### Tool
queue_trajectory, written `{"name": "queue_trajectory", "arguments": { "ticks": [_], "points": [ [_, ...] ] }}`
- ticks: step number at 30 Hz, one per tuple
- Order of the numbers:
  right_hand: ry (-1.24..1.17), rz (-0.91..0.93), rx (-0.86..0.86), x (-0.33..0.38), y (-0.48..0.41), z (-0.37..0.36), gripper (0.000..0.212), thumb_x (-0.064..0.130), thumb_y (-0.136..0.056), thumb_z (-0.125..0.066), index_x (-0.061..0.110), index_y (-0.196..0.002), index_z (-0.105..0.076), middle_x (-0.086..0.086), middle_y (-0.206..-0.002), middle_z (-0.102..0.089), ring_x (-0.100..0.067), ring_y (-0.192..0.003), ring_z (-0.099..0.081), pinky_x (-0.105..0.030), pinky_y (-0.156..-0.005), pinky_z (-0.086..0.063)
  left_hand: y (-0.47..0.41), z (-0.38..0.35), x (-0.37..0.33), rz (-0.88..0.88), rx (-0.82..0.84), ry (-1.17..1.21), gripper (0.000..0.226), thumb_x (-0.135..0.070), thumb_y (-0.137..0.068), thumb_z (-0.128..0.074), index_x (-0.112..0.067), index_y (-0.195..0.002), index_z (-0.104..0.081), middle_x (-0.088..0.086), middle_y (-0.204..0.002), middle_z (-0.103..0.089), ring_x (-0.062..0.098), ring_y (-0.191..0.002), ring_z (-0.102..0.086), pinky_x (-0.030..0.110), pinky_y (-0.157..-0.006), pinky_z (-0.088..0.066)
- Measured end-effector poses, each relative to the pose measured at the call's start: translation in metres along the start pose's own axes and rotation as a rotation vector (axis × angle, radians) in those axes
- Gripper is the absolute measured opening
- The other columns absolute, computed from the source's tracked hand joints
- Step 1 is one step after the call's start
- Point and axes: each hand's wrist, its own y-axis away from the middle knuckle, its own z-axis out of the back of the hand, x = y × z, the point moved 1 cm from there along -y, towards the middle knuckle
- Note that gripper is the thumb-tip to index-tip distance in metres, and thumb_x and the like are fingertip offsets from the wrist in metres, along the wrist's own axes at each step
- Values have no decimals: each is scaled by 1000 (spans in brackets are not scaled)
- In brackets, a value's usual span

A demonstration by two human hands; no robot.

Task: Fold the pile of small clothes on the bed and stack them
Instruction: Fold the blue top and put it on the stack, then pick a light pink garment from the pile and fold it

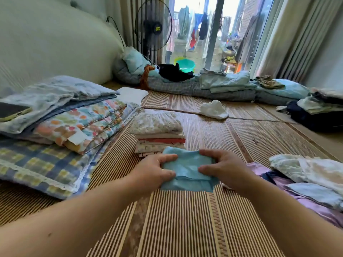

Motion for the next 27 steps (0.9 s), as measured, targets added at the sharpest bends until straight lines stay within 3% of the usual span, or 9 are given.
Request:
{"name": "queue_trajectory", "arguments": {
  "ticks": [2, 5, 10, 13, 15, 18, 20, 23, 27],
  "points": [
    [37, 30, 17, 16, -32, -5, 67, 0, -77, -74, 19, -137, -51, 7, -103, -61, -7, -88, -62, -13, -66, -54, -24, 28, -13, -95, -64, -225, 60, -10, -84, -66, -30, -139, -48, 2, -127, -52, 17, -95, -65, 31, -82, -58],
    [125, 102, -28, 44, -91, -13, 76, 0, -76, -74, 21, -143, -43, -2, -119, -56, -14, -98, -59, -23, -80, -53, -71, 69, -30, -144, -130, -285, 66, -12, -84, -68, -31, -143, -43, 6, -124, -52, 21, -97, -63, 33, -83, -58],
    [255, 223, -122, 80, -197, -32, 64, -3, -82, -56, 19, -141, -46, -3, -109, -56, -16, -88, -57, -25, -72, -50, -154, 116, -42, -167, -242, -365, 71, -7, -82, -65, -28, -145, -40, 4, -127, -47, 6, -82, -52, 7, -53, -45],
    [352, 207, -113, 80, -260, -38, 52, -4, -87, -41, 12, -137, -49, -12, -118, -58, -30, -104, -60, -38, -89, -53, -196, 128, -31, -113, -281, -425, 71, -8, -83, -62, -29, -146, -38, 5, -118, -47, 6, -78, -50, 7, -48, -43],
    [479, 168, -132, 73, -287, -43, 44, -1, -90, -41, 9, -131, -54, -13, -119, -60, -32, -109, -58, -39, -94, -50, -214, 129, -20, -82, -271, -508, 71, -11, -83, -61, -31, -146, -37, 6, -119, -50, 12, -83, -53, 14, -58, -45],
    [684, 98, -113, 54, -307, -55, 32, 8, -95, -41, 3, -121, -59, -16, -114, -60, -34, -113, -56, -36, -90, -45, -233, 130, 3, -5, -276, -766, 68, -30, -82, -59, -34, -146, -35, 10, -141, -39, 26, -115, -47, 29, -91, -42],
    [766, 97, -70, 42, -311, -59, 31, 9, -96, -39, 2, -120, -59, -13, -116, -61, -30, -114, -57, -36, -94, -47, -239, 131, 14, 71, -265, -886, 66, -44, -86, -52, -36, -147, -30, 9, -148, -20, 33, -134, -28, 41, -108, -30],
    [901, 199, -107, 32, -317, -54, 33, 7, -97, -34, 2, -120, -57, -12, -121, -60, -26, -113, -57, -35, -96, -47, -239, 126, 16, 78, -261, -914, 66, -48, -89, -45, -34, -150, -24, 2, -156, -3, 33, -143, -5, 46, -115, -15],
    [470, 234, -266, 26, -293, -38, 45, 30, -94, -43, 21, -138, -49, -7, -138, -51, -26, -126, -47, -45, -104, -39, -222, 107, 1, -39, -361, -878, 66, -55, -88, -47, -36, -147, -26, -3, -157, -4, 30, -141, -3, 47, -112, -18]
  ]
}}
